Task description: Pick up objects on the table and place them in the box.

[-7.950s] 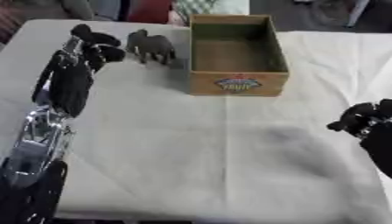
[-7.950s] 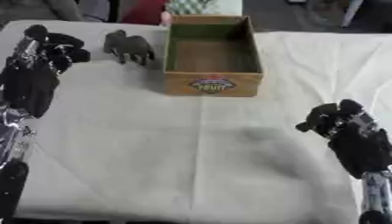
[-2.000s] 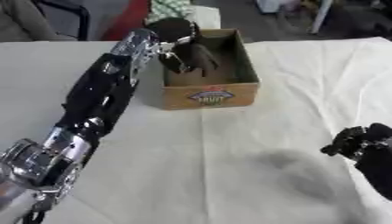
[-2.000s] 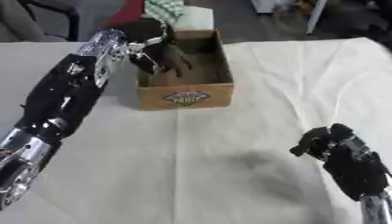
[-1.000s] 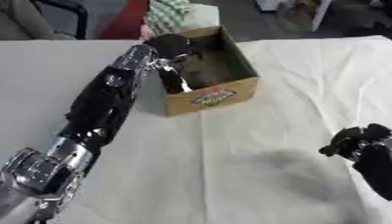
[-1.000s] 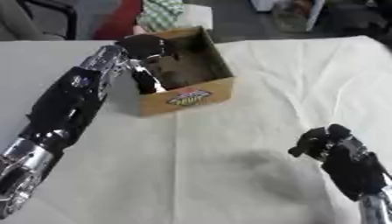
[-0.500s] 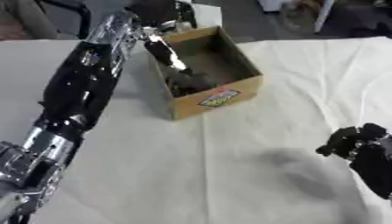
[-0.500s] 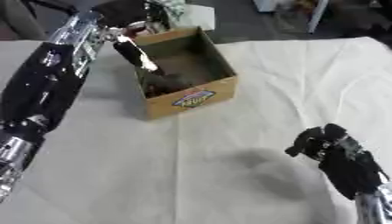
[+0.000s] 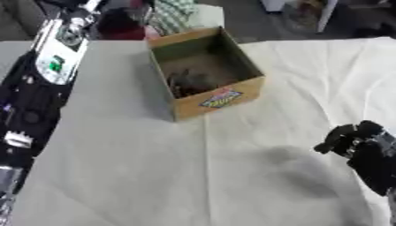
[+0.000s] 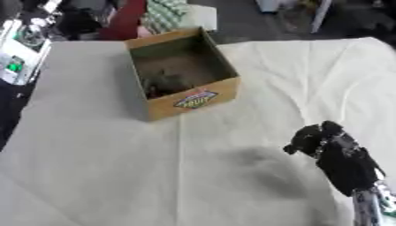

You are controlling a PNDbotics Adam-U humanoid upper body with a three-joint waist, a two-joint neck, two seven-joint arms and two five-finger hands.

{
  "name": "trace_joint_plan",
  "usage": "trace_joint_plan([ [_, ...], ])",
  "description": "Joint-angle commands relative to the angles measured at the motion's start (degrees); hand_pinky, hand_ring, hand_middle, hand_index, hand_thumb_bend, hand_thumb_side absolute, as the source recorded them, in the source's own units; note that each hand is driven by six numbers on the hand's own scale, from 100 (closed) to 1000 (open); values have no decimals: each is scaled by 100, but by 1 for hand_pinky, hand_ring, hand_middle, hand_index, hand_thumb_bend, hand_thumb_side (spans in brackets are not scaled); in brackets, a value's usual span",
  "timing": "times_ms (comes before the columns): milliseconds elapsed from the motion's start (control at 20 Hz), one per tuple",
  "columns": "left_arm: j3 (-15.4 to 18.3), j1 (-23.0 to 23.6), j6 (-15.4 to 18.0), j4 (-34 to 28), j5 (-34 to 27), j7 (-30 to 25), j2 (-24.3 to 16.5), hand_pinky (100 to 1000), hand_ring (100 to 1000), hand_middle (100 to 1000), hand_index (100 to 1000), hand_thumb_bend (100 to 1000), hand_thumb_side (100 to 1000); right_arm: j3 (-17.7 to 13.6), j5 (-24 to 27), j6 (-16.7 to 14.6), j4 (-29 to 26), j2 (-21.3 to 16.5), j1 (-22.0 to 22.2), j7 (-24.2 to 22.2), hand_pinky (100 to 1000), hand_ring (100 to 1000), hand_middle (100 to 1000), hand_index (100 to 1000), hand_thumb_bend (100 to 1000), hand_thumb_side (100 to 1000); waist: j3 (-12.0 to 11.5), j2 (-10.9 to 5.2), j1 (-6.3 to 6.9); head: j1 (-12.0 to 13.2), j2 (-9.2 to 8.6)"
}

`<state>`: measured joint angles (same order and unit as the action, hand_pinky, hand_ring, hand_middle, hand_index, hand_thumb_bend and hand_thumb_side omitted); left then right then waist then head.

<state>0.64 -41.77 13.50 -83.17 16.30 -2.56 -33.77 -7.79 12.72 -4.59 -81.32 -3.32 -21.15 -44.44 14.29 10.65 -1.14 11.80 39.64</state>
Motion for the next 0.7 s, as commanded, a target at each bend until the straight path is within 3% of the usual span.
trace_joint_plan([
  [50,262,342,-360,-851,-1273,138,-184,761,598,584,673,100,617,-58,31,6,-155,-100,-84,44,678,542,551,661,100,852,-31,-70,10,-35,-87],
  [350,575,1551,-965,-1915,-2386,40,197,767,592,580,678,100,723,-101,57,20,-205,-121,-93,93,678,542,551,661,100,848,-156,-76,13,-49,-15],
  [700,813,2442,-1534,-2384,-2644,-279,848,764,582,571,675,100,793,-124,58,59,-234,-135,-39,129,678,541,551,661,100,853,-265,-86,11,8,126],
])
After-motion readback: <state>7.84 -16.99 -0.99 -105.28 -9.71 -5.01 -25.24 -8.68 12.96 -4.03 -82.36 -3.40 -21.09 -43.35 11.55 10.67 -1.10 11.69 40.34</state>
